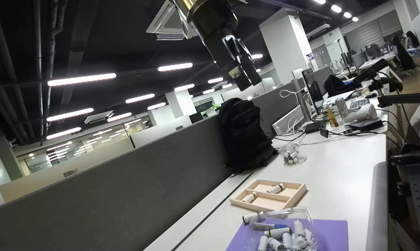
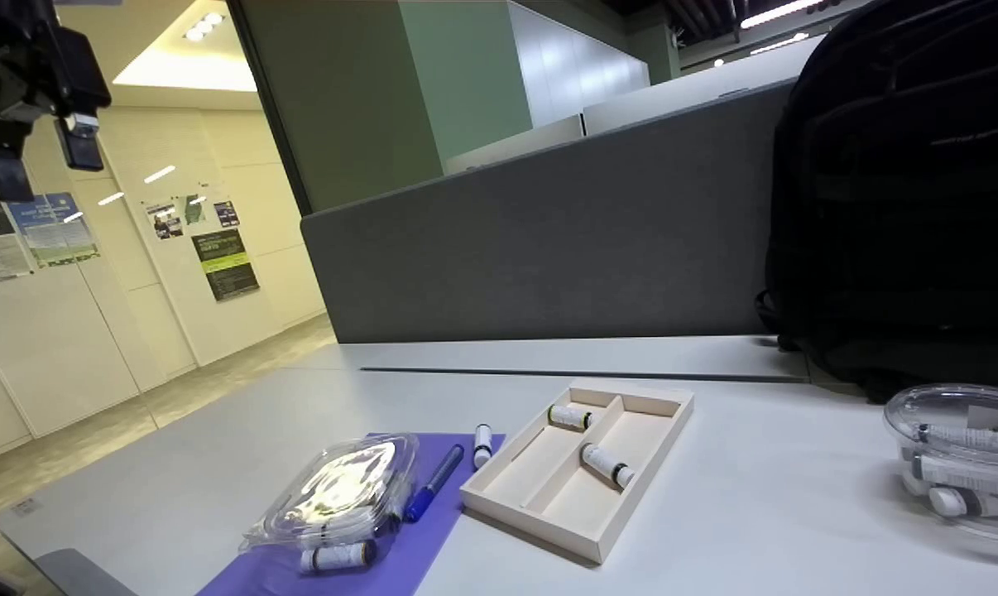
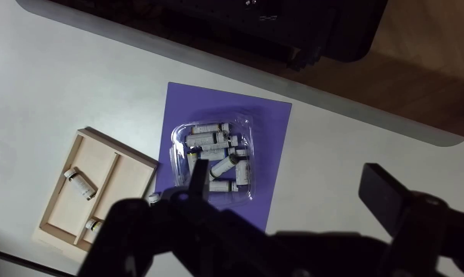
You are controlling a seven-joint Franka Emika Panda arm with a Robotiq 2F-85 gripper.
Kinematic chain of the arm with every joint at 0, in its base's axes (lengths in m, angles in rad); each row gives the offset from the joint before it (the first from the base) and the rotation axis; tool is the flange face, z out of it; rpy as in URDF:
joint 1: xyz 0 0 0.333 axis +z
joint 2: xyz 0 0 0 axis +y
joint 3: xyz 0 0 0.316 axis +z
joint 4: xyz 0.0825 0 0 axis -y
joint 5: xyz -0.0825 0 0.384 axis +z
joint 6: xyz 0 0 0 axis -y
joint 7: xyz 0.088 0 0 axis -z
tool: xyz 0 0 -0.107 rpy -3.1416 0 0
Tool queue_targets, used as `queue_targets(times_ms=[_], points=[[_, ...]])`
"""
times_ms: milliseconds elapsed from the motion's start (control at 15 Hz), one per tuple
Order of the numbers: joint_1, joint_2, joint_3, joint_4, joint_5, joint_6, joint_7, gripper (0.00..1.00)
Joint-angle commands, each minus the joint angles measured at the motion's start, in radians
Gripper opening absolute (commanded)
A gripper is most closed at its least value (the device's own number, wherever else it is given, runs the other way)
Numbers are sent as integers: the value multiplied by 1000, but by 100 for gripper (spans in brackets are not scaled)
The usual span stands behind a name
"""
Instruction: Put the blue marker on the tray
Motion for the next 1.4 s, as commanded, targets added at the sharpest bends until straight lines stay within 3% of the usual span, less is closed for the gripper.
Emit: queue_targets(times_ms=[0,400,600,933,1000,1333], points=[[-6,22,-3,7,-16,35,15,100],[-84,145,-10,-6,-176,389,41,100],[-108,255,-45,12,-178,516,33,100],[-124,424,-140,72,-100,532,-97,100],[-112,362,-122,13,-124,563,-65,100],[-120,423,-141,38,-124,586,-74,100]])
